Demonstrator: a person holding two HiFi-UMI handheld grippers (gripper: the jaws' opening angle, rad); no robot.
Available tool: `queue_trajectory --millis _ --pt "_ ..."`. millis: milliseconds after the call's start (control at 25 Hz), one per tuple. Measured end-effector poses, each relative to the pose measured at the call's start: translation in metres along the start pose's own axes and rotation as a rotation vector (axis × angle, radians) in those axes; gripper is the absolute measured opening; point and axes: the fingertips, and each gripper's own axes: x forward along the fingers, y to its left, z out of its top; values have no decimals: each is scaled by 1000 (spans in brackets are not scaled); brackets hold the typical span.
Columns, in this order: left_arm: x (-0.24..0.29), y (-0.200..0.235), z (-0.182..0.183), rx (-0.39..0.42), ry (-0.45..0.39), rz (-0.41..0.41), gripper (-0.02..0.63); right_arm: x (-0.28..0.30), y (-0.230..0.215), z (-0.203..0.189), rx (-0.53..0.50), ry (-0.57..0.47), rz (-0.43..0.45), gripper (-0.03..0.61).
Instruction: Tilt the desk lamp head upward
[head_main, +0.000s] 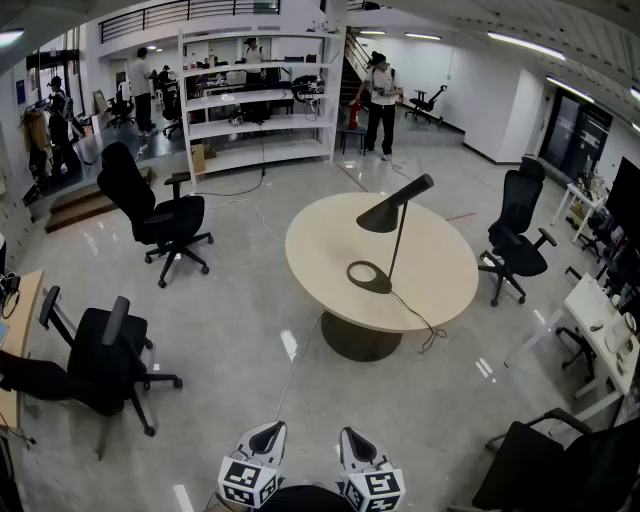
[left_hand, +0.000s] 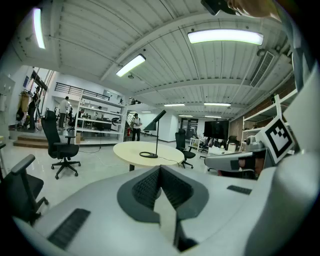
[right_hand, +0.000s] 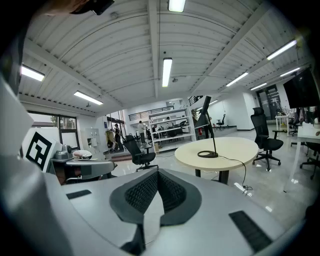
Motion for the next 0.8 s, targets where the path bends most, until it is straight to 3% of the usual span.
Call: queue_trajectory --millis 160,560,800 --pt "19 -33 -2 0 6 -9 48 -16 -34 6 -3 -12 -7 14" --pt "50 -56 -5 35 32 -5 48 -16 -77 3 50 -11 -7 14" --pt "101 -60 -4 28 58 -60 48 -2 -121 2 68 13 -74 14"
